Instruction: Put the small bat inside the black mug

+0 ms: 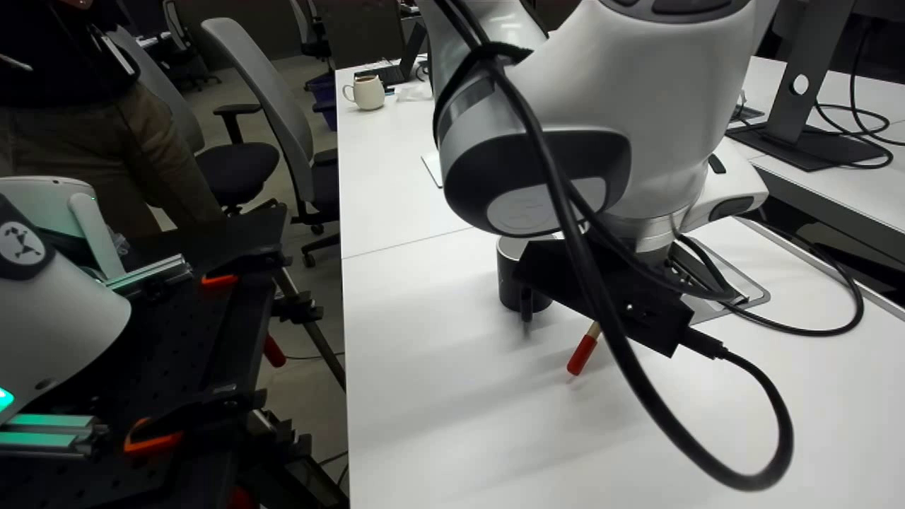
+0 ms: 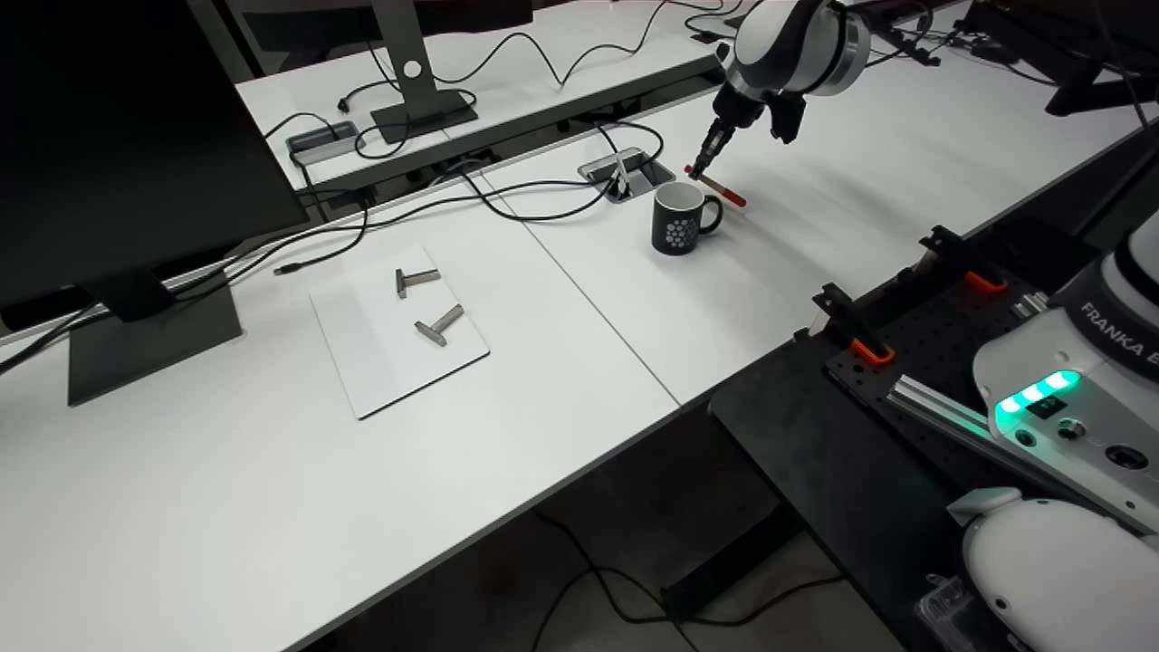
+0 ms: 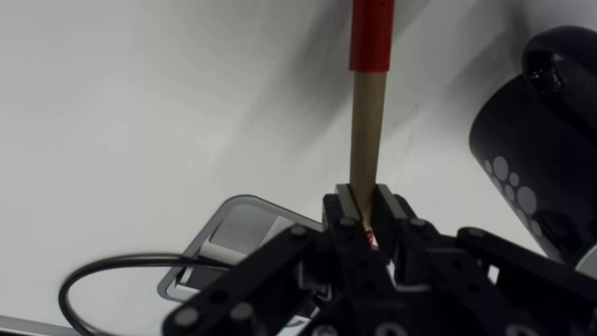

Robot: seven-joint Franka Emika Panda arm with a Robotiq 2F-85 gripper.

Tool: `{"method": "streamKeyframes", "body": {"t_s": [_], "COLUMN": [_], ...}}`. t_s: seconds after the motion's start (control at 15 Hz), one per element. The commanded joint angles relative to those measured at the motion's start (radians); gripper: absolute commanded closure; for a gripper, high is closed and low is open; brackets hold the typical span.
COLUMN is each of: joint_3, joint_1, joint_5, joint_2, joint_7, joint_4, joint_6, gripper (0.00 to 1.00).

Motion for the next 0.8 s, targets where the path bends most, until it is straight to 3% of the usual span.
{"method": "streamKeyframes", "body": {"t_s": [0.0, 0.33, 0.4, 0.47, 0.73], "joint_3": [0.098, 0.196, 0.198, 0.17, 0.187], "joint_1": [-0.114, -0.235, -0.238, -0.196, -0.221], "joint_5": [-0.016, -0.034, -0.037, -0.019, -0.024], "joint_2": [-0.021, -0.017, -0.028, -0.003, -0.009], "joint_7": [-0.082, -0.154, -0.16, -0.129, -0.147], "joint_4": [-0.076, -0.125, -0.135, -0.089, -0.108], "joint_6": [0.034, 0.04, 0.039, 0.021, 0.021], "gripper": [0.97, 0.97, 0.97, 0.87, 0.87]}}
